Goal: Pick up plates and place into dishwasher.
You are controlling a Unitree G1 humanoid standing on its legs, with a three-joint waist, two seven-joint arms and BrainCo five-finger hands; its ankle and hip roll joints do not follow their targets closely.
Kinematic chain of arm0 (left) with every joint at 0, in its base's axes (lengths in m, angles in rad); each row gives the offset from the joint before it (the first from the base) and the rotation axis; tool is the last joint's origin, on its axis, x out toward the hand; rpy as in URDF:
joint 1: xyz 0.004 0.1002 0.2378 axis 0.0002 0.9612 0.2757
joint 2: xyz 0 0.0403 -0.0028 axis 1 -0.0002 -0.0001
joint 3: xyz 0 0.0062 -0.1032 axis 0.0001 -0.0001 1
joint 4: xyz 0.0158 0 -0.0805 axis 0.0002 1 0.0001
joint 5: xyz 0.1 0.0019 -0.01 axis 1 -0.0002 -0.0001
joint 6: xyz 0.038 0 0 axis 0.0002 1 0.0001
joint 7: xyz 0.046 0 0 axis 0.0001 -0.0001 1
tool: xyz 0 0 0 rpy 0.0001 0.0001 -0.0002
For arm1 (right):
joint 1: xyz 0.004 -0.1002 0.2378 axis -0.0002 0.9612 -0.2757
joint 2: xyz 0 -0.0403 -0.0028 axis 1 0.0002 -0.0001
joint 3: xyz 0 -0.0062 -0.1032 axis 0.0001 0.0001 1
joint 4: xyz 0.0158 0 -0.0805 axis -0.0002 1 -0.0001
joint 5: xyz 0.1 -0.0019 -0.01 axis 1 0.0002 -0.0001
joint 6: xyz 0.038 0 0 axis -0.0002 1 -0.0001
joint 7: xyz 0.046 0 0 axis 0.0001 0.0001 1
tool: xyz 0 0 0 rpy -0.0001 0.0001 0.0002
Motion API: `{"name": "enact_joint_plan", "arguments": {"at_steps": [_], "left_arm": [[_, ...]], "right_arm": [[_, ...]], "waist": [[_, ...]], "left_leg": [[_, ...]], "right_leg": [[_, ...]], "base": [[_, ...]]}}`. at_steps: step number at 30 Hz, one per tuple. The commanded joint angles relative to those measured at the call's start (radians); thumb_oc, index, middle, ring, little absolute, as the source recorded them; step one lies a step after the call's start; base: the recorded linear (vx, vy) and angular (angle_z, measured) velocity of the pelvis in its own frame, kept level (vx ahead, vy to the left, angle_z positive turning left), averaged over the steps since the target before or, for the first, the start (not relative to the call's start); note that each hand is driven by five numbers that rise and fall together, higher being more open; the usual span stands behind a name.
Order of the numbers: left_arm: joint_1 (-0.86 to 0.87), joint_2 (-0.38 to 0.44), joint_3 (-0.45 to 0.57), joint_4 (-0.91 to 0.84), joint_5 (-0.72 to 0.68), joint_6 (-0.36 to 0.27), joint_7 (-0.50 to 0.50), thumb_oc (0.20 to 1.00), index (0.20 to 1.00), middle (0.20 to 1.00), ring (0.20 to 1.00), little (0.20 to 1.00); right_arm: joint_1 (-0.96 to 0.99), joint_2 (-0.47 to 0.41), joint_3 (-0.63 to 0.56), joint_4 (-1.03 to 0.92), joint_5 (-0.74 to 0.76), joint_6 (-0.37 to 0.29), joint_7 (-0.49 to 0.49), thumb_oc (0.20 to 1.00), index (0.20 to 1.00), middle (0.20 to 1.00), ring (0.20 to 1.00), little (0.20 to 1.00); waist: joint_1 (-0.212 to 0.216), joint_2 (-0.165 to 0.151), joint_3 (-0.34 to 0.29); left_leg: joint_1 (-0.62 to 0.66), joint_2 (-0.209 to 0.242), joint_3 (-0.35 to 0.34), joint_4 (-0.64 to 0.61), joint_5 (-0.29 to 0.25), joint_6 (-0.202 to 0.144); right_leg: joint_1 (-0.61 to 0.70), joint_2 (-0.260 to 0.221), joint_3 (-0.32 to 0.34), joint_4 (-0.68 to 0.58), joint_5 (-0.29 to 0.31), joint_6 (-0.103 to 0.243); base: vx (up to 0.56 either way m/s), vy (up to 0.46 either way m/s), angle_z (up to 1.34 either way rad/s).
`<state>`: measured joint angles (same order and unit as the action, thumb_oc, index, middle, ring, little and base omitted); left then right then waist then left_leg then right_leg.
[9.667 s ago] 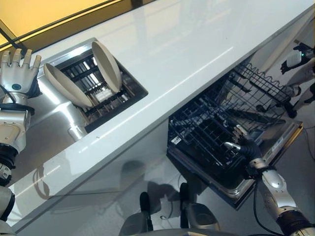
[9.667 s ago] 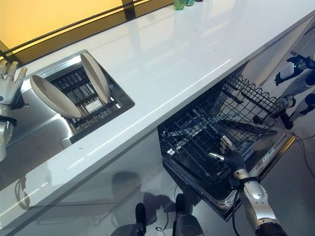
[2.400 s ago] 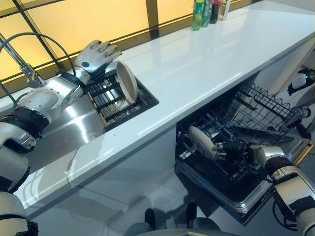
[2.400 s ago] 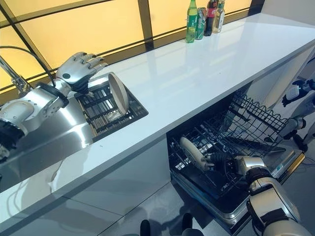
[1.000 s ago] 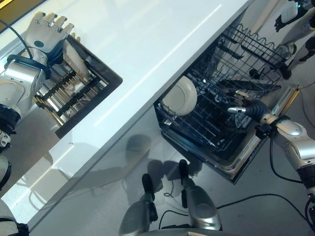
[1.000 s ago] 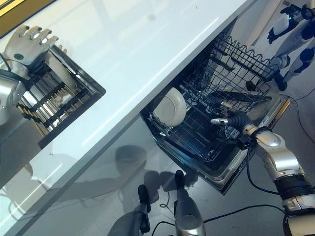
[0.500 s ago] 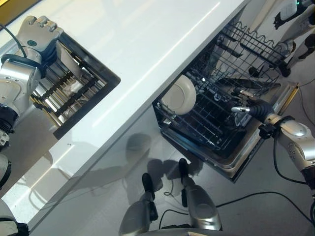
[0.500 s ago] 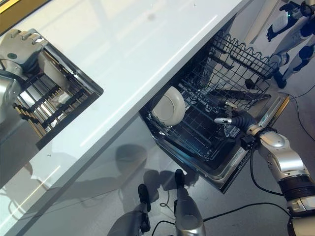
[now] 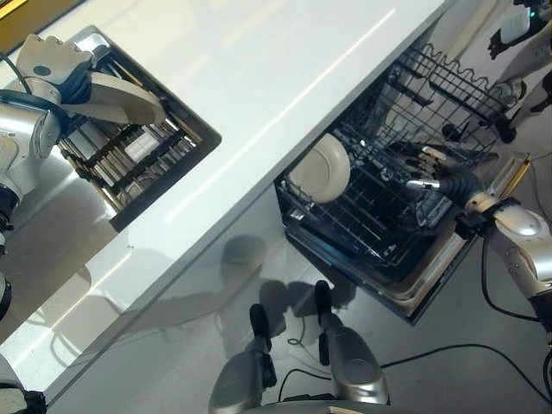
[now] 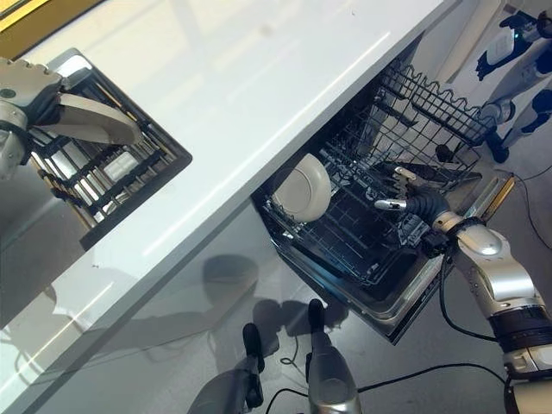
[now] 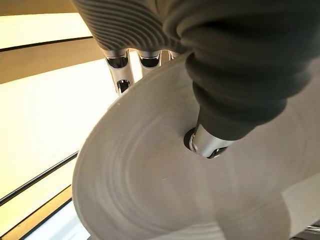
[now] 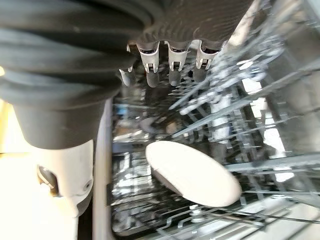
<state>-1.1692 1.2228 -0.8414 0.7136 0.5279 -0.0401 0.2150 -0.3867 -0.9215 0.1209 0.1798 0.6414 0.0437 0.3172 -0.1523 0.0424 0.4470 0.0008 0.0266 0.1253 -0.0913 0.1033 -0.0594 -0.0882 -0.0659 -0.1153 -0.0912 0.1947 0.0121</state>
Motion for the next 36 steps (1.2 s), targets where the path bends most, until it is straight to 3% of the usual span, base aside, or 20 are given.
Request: {"name": "enact_joint_plan", "arguments": {"at_steps": [1,7,12,16,22,36], "left_arm": [[0.023,0.037,0.12,-0.044,-0.116,-0.033,0.137,0.2,0.2,0.2,0.2,0.2],[0.102,-0.002,0.188,-0.14,-0.121,-0.08,0.206,0.2,0.2,0.2,0.2,0.2],[0.179,-0.084,0.281,-0.29,-0.208,-0.141,0.274,0.2,0.2,0.2,0.2,0.2],[0.266,-0.192,0.364,-0.416,-0.228,-0.184,0.241,0.2,0.2,0.2,0.2,0.2],[0.312,-0.318,0.363,-0.508,-0.263,-0.213,0.177,0.2,0.2,0.2,0.2,0.2],[0.334,-0.466,0.303,-0.592,-0.371,-0.241,0.057,0.2,0.2,0.2,0.2,0.2]], "right_arm": [[0.013,-0.014,-0.071,-0.121,0.027,-0.115,0.019,1.0,1.0,1.0,1.0,1.0],[-0.04,0.034,-0.02,-0.184,-0.092,-0.22,-0.068,1.0,1.0,1.0,1.0,1.0],[-0.136,0.096,0.059,-0.202,-0.302,-0.285,-0.242,1.0,1.0,1.0,1.0,1.0],[-0.22,0.129,0.134,-0.194,-0.427,-0.284,-0.348,1.0,1.0,1.0,1.0,1.0],[-0.318,0.168,0.225,-0.152,-0.559,-0.275,-0.447,1.0,1.0,1.0,1.0,1.0],[-0.444,0.248,0.328,-0.064,-0.58,-0.213,-0.485,1.0,1.0,1.0,1.0,1.0]], "waist": [[-0.005,-0.02,-0.088],[0.021,-0.004,-0.157],[0.063,0.002,-0.206],[0.1,-0.004,-0.244],[0.134,-0.017,-0.287],[0.175,-0.036,-0.318]], "left_leg": [[-0.011,-0.037,-0.008,0.004,-0.097,0.013],[0.033,-0.035,-0.018,0.004,-0.11,0.014],[0.068,-0.033,-0.034,0.012,-0.127,0.017],[0.096,-0.031,-0.053,0.017,-0.139,0.02],[0.126,-0.026,-0.076,0.021,-0.151,0.021],[0.151,-0.02,-0.109,0.015,-0.16,0.022]], "right_leg": [[0.021,-0.05,-0.018,0.036,-0.119,0.104],[0.08,-0.052,-0.028,0.025,-0.136,0.102],[0.13,-0.051,-0.04,0.023,-0.157,0.095],[0.169,-0.049,-0.05,0.024,-0.174,0.092],[0.207,-0.045,-0.063,0.03,-0.192,0.09],[0.244,-0.04,-0.084,0.017,-0.198,0.092]], "base": [[0.0,-0.08,0.06],[0.04,-0.082,0.09],[0.05,-0.095,-0.02],[0.06,-0.107,0.05],[0.08,-0.102,0.13],[0.02,-0.049,0.06]]}}
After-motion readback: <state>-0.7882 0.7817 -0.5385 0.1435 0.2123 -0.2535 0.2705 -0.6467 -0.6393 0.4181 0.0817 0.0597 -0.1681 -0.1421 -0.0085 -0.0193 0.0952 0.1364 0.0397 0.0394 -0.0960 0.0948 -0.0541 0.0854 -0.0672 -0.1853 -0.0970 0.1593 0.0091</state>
